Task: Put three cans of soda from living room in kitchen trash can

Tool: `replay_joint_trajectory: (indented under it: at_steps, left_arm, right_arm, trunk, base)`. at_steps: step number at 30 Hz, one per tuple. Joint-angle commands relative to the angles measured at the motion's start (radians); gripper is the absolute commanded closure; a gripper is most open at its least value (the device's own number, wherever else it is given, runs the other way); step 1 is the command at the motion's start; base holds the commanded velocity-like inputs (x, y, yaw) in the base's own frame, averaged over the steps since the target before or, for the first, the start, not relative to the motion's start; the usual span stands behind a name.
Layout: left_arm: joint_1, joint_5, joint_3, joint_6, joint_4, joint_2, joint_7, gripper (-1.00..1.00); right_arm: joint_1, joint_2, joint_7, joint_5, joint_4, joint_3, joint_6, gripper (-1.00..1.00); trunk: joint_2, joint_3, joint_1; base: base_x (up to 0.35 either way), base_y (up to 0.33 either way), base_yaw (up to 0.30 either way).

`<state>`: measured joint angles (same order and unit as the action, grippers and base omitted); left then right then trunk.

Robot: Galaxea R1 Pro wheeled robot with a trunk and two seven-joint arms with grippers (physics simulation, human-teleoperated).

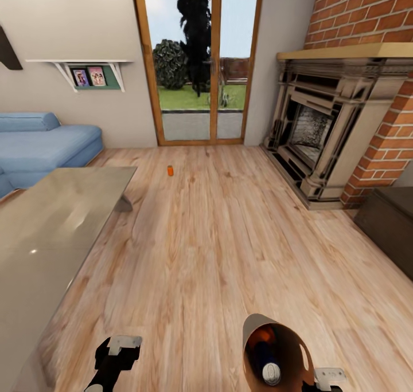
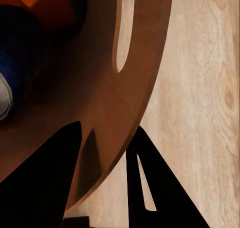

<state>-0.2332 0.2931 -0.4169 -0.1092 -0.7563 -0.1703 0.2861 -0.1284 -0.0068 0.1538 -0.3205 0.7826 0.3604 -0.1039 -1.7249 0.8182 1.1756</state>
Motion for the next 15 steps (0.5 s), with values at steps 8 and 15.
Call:
replay_joint_trajectory:
  at_steps: [8,15]
  left_arm:
    - [0.001,0.03,0.191,-0.002,-0.049,0.0,0.002,-1.0]
    - [0.002,0.076,0.234,-0.035,-0.059,0.001,0.009,-1.0]
  right_arm:
    - [-0.005,-0.069,0.046,-0.001,0.004,0.002,-0.029,1.0]
    - [-0.02,-0.182,0.259,-0.017,0.019,-0.013,-0.159,1.0]
  trunk:
    - [0.0,0.0,0.0]
    - [0.0,0.0,0.0]
  base:
    - [0.114,0.0,0.0]
    - [0.006,0.0,0.0]
